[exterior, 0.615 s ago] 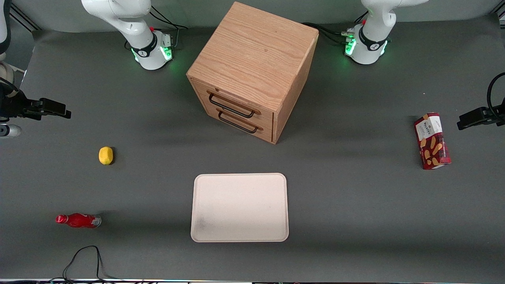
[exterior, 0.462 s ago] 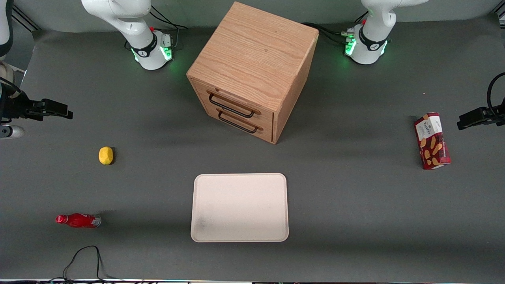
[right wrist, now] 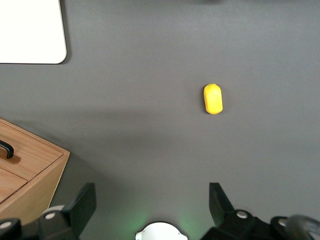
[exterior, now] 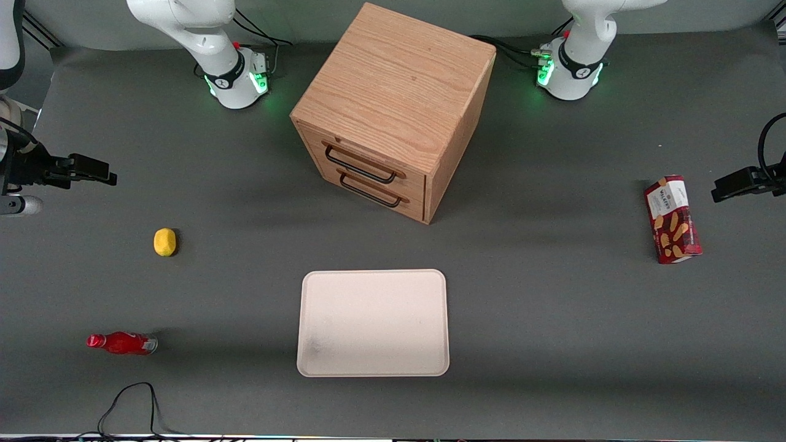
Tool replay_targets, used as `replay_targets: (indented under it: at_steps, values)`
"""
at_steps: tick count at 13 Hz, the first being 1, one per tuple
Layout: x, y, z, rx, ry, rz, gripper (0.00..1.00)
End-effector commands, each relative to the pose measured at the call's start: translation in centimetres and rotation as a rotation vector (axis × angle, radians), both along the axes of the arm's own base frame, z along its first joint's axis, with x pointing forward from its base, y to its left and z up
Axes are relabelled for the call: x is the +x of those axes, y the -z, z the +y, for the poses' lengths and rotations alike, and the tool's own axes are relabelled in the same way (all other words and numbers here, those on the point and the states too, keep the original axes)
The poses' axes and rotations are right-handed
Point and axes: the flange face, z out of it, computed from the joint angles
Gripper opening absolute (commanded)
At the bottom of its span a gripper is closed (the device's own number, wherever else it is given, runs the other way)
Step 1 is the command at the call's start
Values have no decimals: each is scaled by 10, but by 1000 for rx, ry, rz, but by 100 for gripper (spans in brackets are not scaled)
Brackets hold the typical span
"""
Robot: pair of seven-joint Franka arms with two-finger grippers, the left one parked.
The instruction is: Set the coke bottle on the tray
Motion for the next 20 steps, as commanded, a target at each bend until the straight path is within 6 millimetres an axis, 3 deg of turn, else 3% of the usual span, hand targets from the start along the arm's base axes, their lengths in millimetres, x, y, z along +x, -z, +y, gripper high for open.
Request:
replay_targets:
  at_steps: [1,8,11,15,20]
  values:
    - [2,-5,0,18,18,8,100]
    - [2,-3,-1,15,30,12,100]
    - [2,-7,-13,6,34,4,100]
    - [29,7,-58,-7,99,5,100]
    - [66,29,-122,-39,55,-9,100]
